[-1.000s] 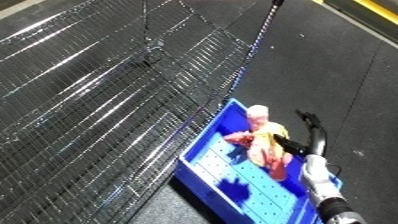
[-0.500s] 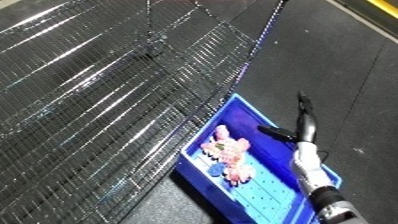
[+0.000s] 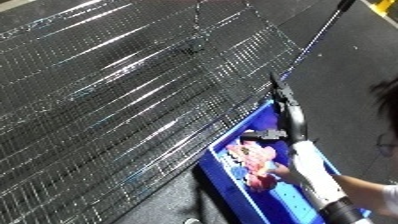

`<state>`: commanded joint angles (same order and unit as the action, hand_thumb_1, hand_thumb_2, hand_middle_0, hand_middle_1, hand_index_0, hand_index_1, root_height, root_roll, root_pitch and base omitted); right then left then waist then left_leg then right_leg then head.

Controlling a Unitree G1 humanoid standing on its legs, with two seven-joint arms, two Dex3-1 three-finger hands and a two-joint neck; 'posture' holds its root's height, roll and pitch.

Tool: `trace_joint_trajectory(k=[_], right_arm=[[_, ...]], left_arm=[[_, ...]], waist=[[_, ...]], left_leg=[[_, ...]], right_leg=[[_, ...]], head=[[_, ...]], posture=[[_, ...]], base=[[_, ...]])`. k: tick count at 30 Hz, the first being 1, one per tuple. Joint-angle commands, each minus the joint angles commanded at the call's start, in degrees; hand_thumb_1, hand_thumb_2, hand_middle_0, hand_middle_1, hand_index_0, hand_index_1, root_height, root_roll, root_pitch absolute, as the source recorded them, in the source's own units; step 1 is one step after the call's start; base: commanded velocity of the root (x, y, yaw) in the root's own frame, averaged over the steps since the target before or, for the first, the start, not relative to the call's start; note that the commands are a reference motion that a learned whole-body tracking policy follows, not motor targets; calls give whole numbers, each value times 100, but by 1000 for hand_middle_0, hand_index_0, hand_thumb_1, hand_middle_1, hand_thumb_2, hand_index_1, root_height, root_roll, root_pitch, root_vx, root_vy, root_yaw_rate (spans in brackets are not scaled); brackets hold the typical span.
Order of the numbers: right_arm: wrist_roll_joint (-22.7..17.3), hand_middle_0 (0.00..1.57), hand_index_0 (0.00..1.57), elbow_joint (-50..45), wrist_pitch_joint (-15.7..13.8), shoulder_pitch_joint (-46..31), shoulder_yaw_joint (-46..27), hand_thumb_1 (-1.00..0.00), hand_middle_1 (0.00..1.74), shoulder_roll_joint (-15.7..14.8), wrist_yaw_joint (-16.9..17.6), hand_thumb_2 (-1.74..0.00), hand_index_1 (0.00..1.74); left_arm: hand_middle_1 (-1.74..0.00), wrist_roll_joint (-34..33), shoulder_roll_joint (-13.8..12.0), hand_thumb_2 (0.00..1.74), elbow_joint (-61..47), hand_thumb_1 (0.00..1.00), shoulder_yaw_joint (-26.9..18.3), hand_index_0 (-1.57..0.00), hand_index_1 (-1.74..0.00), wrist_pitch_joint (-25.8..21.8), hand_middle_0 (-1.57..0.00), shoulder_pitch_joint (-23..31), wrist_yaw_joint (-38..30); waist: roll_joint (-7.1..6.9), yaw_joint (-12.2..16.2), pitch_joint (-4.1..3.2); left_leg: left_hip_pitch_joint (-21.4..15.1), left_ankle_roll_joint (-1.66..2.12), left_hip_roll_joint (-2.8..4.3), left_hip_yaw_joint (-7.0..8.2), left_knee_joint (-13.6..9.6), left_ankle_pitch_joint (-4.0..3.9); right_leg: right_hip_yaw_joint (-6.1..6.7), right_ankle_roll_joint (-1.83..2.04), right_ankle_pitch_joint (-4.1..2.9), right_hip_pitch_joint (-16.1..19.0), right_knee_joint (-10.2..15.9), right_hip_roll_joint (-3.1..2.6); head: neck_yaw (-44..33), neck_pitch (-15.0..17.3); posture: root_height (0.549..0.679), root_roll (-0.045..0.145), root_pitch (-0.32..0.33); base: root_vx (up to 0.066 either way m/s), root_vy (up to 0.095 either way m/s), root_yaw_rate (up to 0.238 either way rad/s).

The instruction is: Pick up the object and place it into the box

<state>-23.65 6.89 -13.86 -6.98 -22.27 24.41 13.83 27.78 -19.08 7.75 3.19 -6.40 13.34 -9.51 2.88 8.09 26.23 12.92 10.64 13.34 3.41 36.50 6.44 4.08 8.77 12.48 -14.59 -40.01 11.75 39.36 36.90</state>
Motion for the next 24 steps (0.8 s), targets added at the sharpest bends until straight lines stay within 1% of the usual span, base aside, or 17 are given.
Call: trace_joint_trajectory(k=[5,10,14,19,24], right_arm=[[194,0,0,-443,69,92,341,0,0,-97,-109,0,0],[369,0,0,-668,122,227,728,0,0,-138,-196,0,0],[536,0,0,-763,176,395,1060,0,0,-119,-254,0,0],[779,0,0,-799,252,614,1412,0,0,-40,-306,0,0],[983,0,0,-815,303,737,1601,0,0,40,-339,0,0]], left_arm=[[-1740,-26,33,1740,-74,1000,-47,-1570,-1740,8,-1570,20,-32],[-1740,-47,35,1740,-215,1000,-102,-1570,-1740,-39,-1570,-28,-116],[-1740,-72,14,1740,-295,1000,-128,-1570,-1740,-87,-1570,-139,-215],[-1740,-116,-8,1740,-320,1000,-135,-1570,-1740,-103,-1570,-238,-281],[-1740,-145,-12,1740,-311,1000,-161,-1570,-1740,-98,-1570,-253,-288]], waist=[[-43,-159,30],[-83,-312,65],[-110,-450,79],[-137,-591,103],[-162,-697,133]], left_leg=[[69,-2,-20,-70,-1,-24],[133,-2,-46,-137,6,-44],[178,-7,-71,-199,-9,-65],[217,-16,-98,-264,-10,-71],[241,-31,-117,-308,6,-60]], right_leg=[[-35,11,22,-35,-60,8],[-81,19,25,-47,-98,33],[-117,23,23,-59,-121,55],[-159,32,26,-87,-171,81],[-189,35,47,-102,-227,95]], head=[[-793,-177],[-1446,-270],[-2176,-417],[-2593,-454],[-2774,-420]], posture=[[631,57,-212],[630,54,-213],[630,51,-211],[629,49,-210],[628,48,-210]], base=[[3,6,120],[5,9,94],[8,4,101],[10,7,78],[10,8,60]])
